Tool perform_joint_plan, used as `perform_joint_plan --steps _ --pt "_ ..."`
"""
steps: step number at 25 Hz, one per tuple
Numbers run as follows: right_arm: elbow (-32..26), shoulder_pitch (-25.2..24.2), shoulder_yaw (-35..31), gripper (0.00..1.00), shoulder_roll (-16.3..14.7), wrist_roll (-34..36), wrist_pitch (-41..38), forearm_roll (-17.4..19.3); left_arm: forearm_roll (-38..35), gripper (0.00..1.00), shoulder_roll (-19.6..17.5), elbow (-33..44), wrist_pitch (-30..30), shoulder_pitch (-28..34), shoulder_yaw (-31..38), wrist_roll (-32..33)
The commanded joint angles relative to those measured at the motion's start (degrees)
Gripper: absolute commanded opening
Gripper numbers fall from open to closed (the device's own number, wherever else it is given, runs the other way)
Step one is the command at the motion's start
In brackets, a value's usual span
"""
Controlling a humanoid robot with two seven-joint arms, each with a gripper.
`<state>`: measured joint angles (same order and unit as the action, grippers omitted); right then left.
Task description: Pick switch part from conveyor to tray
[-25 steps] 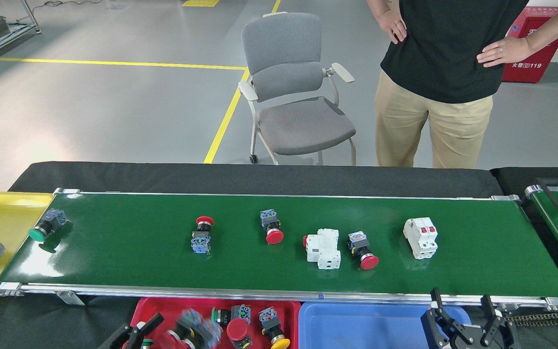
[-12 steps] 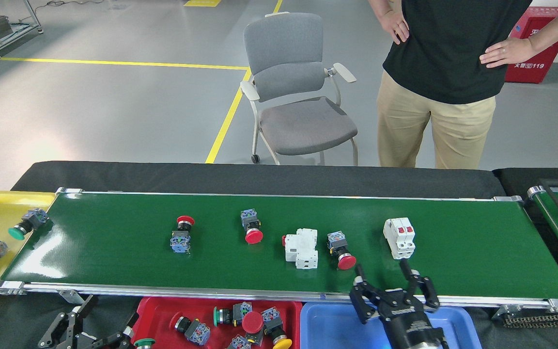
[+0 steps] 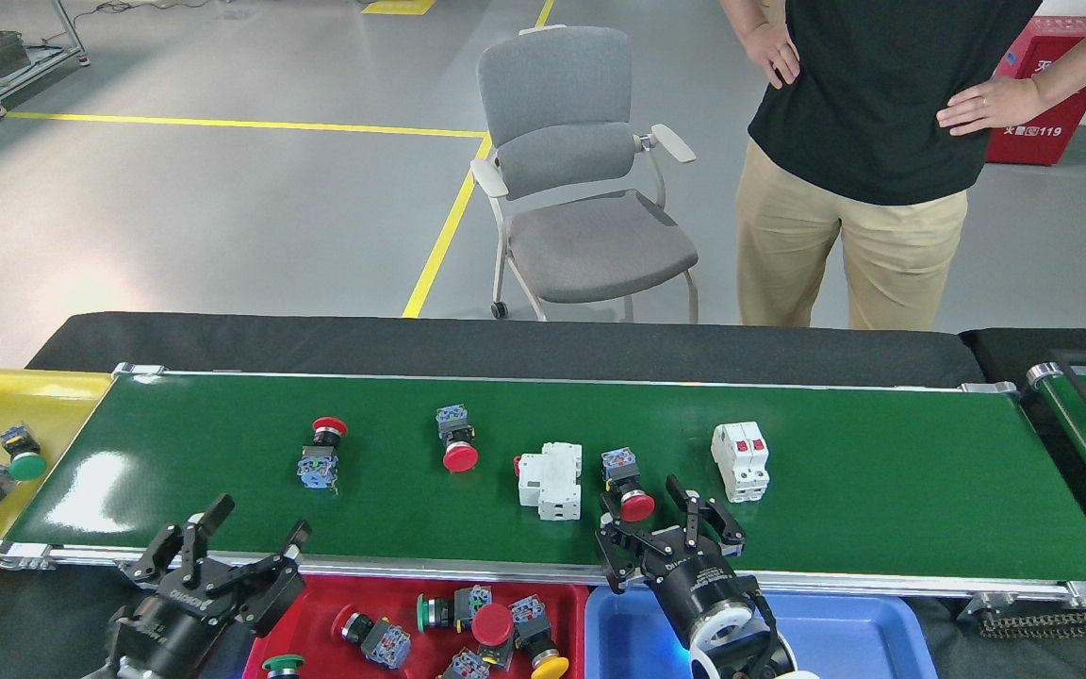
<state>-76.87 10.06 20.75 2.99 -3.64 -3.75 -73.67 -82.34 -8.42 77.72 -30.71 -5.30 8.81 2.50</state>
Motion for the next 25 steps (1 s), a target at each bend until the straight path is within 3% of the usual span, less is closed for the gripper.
perform_joint_plan --steps 1,9,14,15,17,18,19,20,21,25 --pt "-0.3 1.3 0.2 0.03 0.4 -0.3 -3.1 1.6 -0.1 1.00 -0.7 -3.0 4.5 -3.3 -1.1 1.5" --pt "-1.9 1.4 0.0 0.02 0.1 -2.8 -6.6 3.7 -0.2 1.00 -1.9 -15.8 8.2 -12.9 -1.2 1.2" --pt "-12.3 -3.6 -0.5 0.03 -3.5 -3.5 -23.5 9.9 -0.4 0.98 -2.5 -18.7 12.1 -14.0 -1.2 0.9" --pt "-13.7 -4.9 -0.5 0.04 -4.0 -3.7 -27.8 11.2 -0.5 0.93 -2.4 -19.4 12.3 -14.4 -1.2 0.8" --pt "-14.4 -6.5 -0.4 0.08 -3.9 -4.2 -34.6 11.9 -0.5 0.65 -2.5 -20.2 12.2 -14.8 -1.2 0.0" --pt "-14.5 -7.2 -0.2 0.15 -3.8 -5.4 -36.6 11.8 -0.5 0.40 -2.6 -20.4 12.0 -14.8 -1.2 -0.7" --pt "-14.3 -7.7 0.4 0.36 -3.4 -7.3 -36.7 11.6 -0.5 0.22 -2.7 -20.7 11.7 -14.8 -1.2 -1.3" --pt "-14.2 -7.9 1.0 0.77 -2.5 -9.3 -36.5 11.6 -0.5 0.16 -2.7 -20.9 11.6 -14.8 -1.2 -2.2" --pt "-14.2 -8.4 1.2 1.00 -1.6 -10.7 -36.4 11.6 -0.6 0.10 -3.0 -20.9 11.5 -14.5 -1.3 -3.6" --pt "-14.3 -8.7 1.1 1.00 -1.3 -10.9 -36.9 11.6 -2.7 0.04 -3.3 -20.6 11.4 -13.2 -4.5 -7.8"
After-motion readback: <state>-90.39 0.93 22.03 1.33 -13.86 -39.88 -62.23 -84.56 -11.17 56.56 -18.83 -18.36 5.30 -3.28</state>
